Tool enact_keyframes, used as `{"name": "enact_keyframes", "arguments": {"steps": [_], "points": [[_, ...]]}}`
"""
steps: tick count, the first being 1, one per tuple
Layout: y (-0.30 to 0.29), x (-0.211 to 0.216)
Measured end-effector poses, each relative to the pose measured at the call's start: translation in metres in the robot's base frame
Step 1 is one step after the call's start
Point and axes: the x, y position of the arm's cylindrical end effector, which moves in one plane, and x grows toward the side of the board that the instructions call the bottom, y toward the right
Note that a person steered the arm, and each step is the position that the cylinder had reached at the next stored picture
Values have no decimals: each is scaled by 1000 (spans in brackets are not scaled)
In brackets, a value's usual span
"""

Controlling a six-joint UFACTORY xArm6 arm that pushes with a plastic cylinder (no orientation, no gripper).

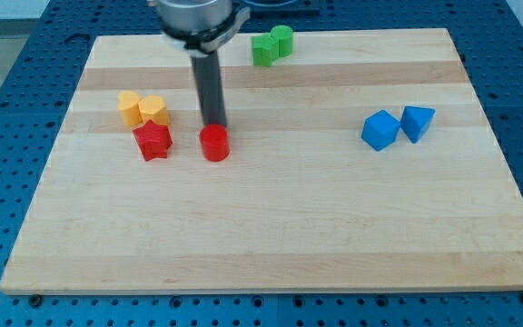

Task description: Push the red star to the bottom left

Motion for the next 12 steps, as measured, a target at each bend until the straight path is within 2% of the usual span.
{"name": "enact_keyframes", "arguments": {"steps": [1, 3, 5, 7, 8, 9, 10, 11, 12], "points": [[-37, 31], [-56, 2], [-140, 8], [-181, -12], [-210, -7], [-165, 2], [-145, 45], [-167, 62], [-170, 35]]}}
